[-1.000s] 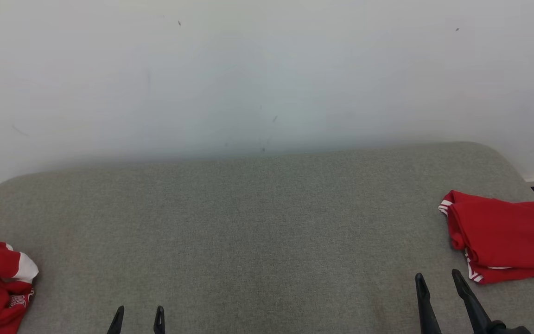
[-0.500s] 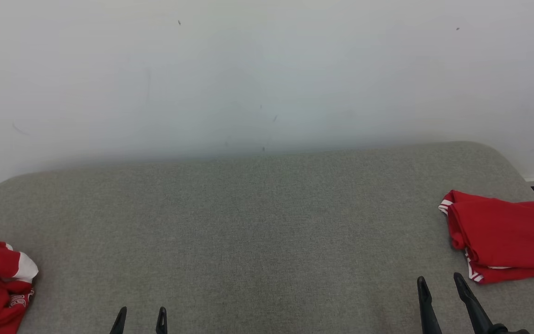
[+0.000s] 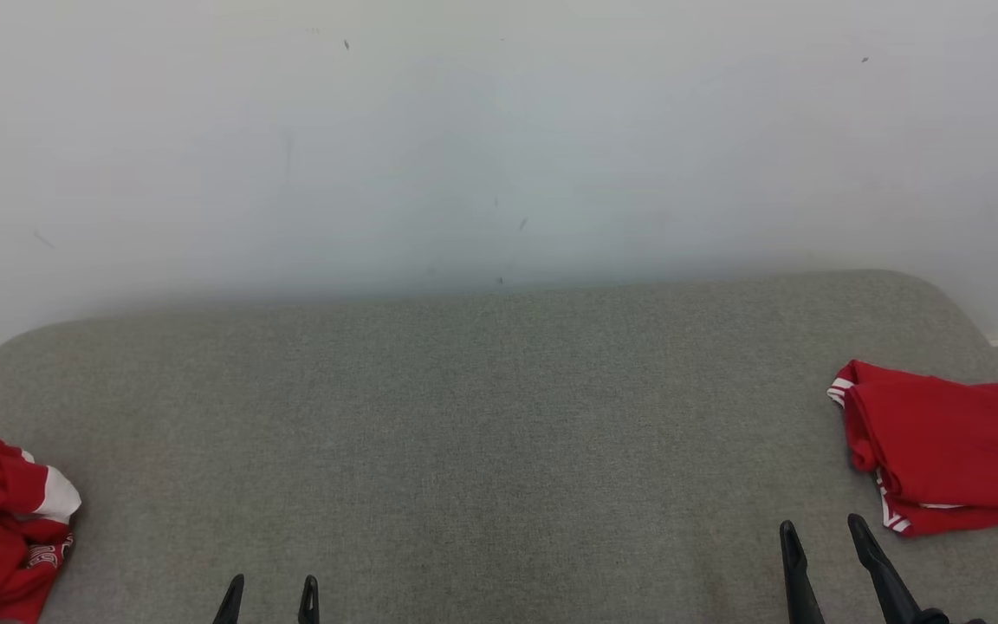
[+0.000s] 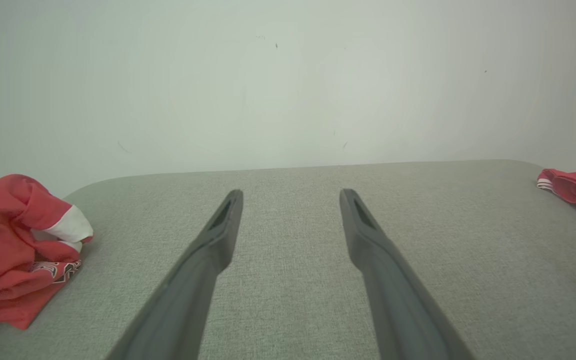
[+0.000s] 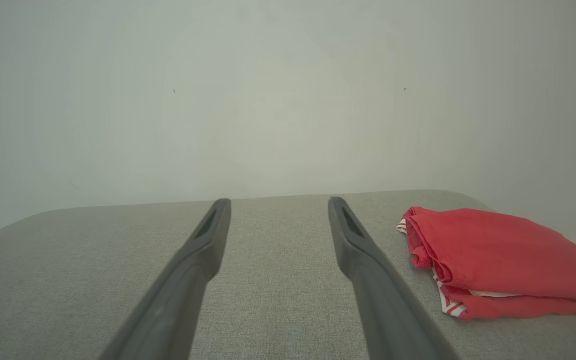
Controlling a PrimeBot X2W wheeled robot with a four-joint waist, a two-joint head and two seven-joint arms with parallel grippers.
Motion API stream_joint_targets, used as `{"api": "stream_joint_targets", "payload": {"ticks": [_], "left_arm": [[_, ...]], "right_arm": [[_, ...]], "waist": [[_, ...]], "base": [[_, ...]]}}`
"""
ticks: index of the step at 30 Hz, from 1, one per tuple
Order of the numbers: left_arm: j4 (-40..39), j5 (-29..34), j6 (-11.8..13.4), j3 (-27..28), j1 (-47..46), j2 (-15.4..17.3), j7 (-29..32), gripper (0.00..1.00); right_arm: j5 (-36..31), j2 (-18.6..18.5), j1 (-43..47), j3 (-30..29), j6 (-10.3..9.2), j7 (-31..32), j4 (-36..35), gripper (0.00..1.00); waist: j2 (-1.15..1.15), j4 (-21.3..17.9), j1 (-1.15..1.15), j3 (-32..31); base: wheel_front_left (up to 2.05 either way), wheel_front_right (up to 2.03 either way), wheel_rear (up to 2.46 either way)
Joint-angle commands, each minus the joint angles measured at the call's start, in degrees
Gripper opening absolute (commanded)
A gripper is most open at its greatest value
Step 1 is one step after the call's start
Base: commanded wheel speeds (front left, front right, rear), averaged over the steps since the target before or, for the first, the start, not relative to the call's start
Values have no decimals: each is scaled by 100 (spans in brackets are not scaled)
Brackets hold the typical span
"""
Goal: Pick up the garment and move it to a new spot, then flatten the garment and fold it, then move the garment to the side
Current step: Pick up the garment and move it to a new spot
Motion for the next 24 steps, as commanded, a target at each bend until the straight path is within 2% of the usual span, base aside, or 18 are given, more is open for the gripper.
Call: {"api": "stream_joint_targets", "payload": {"ticks": [1, 12, 24], "left_arm": [[11, 1, -5, -4, 21, -11, -21, 100], [-34, 28, -11, 18, -25, -11, -21, 100], [-181, 26, 27, 48, -137, -10, -21, 100]], "right_arm": [[37, 6, 44, -10, -11, -3, 1, 100], [190, 50, -39, 232, -11, -3, 10, 100], [217, -9, -182, 663, -11, -4, 54, 100]], "waist": [[-1, 29, 0, 13], [-1, 417, 0, 49], [-1, 1030, 0, 196]], "base": [[0, 0, 0], [0, 0, 0], [0, 0, 0]]}}
